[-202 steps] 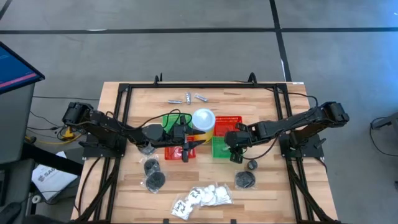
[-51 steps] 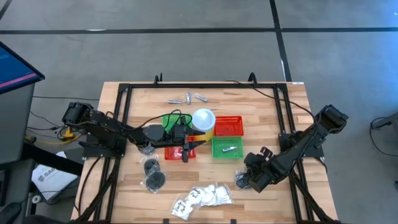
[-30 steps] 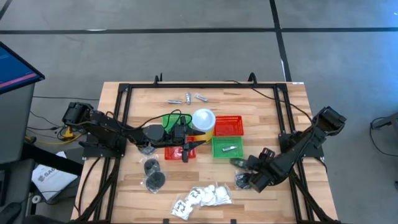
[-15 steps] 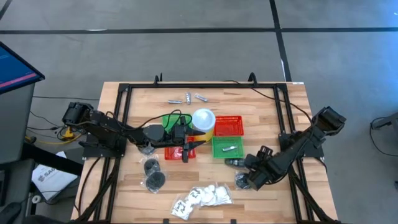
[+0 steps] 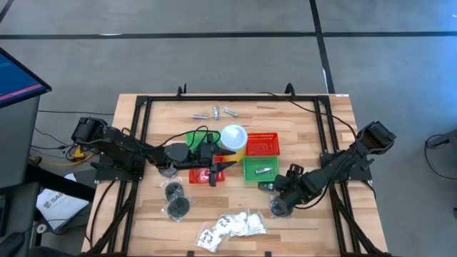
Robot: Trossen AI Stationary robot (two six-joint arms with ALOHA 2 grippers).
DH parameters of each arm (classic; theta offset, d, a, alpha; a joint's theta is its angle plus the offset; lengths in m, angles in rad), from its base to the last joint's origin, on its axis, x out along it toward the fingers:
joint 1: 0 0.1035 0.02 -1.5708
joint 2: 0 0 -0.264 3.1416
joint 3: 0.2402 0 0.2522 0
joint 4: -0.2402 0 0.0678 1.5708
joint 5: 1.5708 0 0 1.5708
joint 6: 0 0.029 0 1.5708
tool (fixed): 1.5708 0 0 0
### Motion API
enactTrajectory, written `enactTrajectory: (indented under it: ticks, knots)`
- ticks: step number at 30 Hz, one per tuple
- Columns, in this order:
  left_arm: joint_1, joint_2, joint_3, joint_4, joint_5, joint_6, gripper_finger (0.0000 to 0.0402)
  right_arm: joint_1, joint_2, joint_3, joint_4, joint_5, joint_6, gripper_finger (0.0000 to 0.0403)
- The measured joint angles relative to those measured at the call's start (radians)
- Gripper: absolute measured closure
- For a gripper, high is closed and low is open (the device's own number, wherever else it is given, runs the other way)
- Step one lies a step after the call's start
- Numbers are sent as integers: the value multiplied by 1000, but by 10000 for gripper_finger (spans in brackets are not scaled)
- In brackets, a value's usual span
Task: Pick & Place Travel size toiletries
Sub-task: Put the black deodorant into the left green bin
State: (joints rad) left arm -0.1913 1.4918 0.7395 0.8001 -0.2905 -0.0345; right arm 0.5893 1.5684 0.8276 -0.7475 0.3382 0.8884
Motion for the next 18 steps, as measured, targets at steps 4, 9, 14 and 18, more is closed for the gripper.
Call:
enactTrajectory:
  ticks: [4, 9, 14, 18]
  knots:
    - [0, 0, 0, 0, 0, 0, 256, -17, 0, 0, 43, 0, -47, 128]
    - [0, 0, 0, -1, 0, 0, 256, -30, 12, 2, 57, -7, -62, 128]
    - [0, 0, 0, -8, 0, 0, 256, -37, 84, 2, 97, -49, -116, 128]
    - [0, 0, 0, -8, 0, 0, 256, -38, 121, 7, 117, -53, -134, 129]
